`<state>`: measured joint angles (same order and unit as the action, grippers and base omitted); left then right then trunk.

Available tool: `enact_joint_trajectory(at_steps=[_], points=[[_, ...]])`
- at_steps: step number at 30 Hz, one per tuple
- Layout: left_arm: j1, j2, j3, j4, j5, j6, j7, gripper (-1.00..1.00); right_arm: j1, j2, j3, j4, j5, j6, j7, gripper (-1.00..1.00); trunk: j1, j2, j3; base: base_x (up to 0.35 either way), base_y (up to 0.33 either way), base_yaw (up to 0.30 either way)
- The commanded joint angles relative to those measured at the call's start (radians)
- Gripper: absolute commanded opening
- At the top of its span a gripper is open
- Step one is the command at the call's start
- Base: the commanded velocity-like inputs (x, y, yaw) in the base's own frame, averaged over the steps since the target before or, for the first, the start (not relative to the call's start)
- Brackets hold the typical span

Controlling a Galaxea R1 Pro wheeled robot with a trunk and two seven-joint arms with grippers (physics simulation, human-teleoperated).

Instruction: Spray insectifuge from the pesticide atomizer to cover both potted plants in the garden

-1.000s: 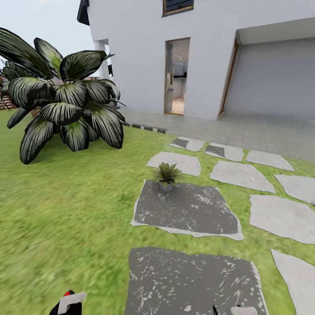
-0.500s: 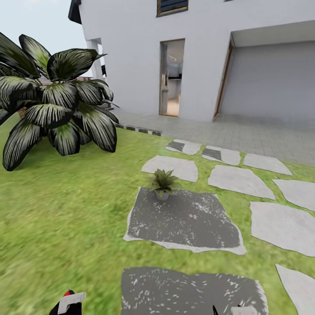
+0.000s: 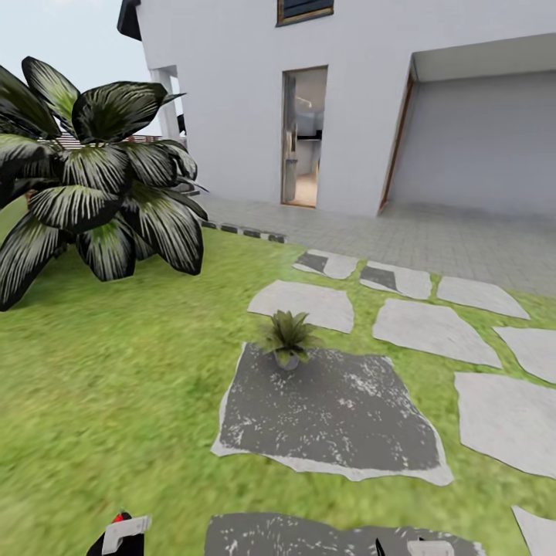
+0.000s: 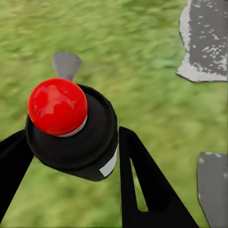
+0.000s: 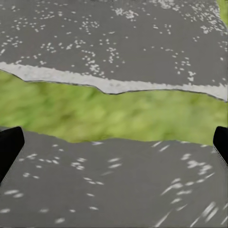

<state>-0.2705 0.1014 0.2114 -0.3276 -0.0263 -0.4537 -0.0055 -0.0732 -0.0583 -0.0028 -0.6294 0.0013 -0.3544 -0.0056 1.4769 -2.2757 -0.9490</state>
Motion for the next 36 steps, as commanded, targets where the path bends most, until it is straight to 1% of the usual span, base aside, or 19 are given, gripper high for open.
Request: enact_joint_trajectory(at_steps=[1,8,13,24,29,34,36], points=[[-0.001,0.000,0.003,0.001,-0.003,-0.003,-0.001,-1.00,0.000,0.000,0.000,0.001,0.000,-0.003,-0.001,1.00,0.000,0.000,-0.001,0.339,0.000,0.000],[-0.001,0.000,0.003,0.001,-0.003,-0.003,-0.001,-1.00,0.000,0.000,0.000,0.001,0.000,-0.003,-0.001,1.00,0.000,0.000,-0.001,0.339,0.023,-0.018],[-0.001,0.000,0.003,0.001,-0.003,-0.003,0.000,-1.00,0.000,0.000,0.000,0.002,0.000,-0.003,-0.001,1.00,0.000,0.000,-0.001,0.331,0.125,-0.203],[-0.001,-0.001,0.003,-0.001,-0.003,-0.002,-0.002,-1.00,0.000,0.000,0.000,0.003,0.001,-0.002,0.000,1.00,0.000,0.000,-0.001,0.280,0.227,-0.287],[-0.001,-0.008,-0.004,-0.013,-0.008,-0.004,0.003,-1.00,0.000,0.000,0.000,0.004,0.002,-0.002,0.001,1.00,0.000,0.000,-0.001,0.203,0.267,-0.064],[-0.001,0.000,0.002,-0.011,-0.006,-0.004,-0.003,-1.00,0.000,0.000,0.000,0.009,-0.001,-0.002,0.001,1.00,0.000,0.000,-0.001,0.180,0.283,-0.004],[-0.001,0.008,0.003,-0.010,-0.006,-0.004,-0.005,-1.00,0.000,0.002,0.000,0.006,-0.003,-0.002,0.001,1.00,0.000,0.000,-0.001,0.221,0.268,-0.001]])
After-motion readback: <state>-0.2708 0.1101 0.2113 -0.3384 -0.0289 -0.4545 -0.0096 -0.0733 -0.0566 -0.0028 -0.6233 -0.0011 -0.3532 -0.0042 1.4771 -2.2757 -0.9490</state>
